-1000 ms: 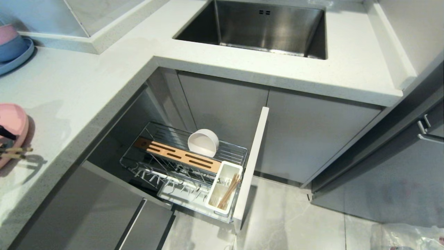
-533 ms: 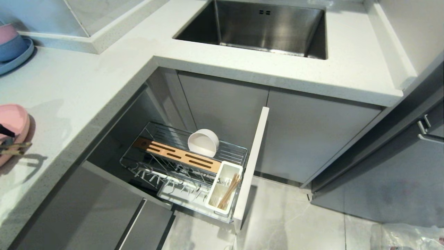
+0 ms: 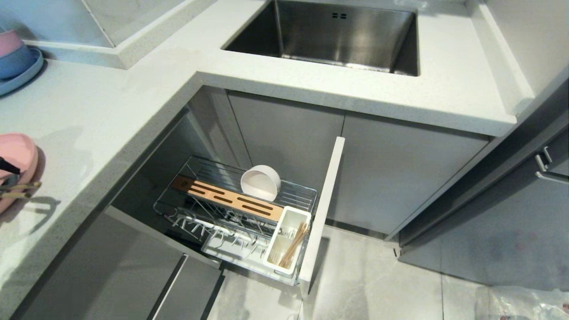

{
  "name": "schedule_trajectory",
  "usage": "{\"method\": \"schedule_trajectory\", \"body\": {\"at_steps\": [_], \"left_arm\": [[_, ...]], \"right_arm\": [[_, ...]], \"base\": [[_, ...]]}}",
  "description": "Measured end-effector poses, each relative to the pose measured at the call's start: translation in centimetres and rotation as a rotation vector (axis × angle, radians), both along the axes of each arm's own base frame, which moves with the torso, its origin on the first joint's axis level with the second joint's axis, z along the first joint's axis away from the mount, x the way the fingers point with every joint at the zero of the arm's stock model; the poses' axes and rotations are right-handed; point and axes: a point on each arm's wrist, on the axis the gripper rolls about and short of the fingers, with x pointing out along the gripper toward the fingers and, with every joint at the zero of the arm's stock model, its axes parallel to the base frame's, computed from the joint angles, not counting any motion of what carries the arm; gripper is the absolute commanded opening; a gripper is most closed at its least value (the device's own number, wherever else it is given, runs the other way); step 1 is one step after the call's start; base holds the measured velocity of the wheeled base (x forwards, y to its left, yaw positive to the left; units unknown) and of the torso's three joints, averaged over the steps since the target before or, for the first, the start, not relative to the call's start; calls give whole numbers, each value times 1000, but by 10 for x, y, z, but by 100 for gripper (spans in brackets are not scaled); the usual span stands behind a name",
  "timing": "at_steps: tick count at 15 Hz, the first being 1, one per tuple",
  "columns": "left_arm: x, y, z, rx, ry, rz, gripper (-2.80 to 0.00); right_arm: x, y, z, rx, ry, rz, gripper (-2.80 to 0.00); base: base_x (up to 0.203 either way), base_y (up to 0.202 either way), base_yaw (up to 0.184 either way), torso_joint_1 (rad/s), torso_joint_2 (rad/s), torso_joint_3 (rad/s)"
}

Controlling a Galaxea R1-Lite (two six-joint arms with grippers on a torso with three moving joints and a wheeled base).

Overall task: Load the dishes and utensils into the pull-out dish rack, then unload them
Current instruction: Pick up the chopsticks and place it in the cupboard

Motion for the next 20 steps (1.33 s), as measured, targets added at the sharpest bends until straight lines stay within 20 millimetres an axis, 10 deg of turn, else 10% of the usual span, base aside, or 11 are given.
{"method": "schedule_trajectory", "body": {"at_steps": [20], "left_arm": [[-3,16,7,25,-31,70,-280]], "right_arm": [[0,0,0,0,0,0,-280]], "base": [[0,0,0,0,0,0]]}}
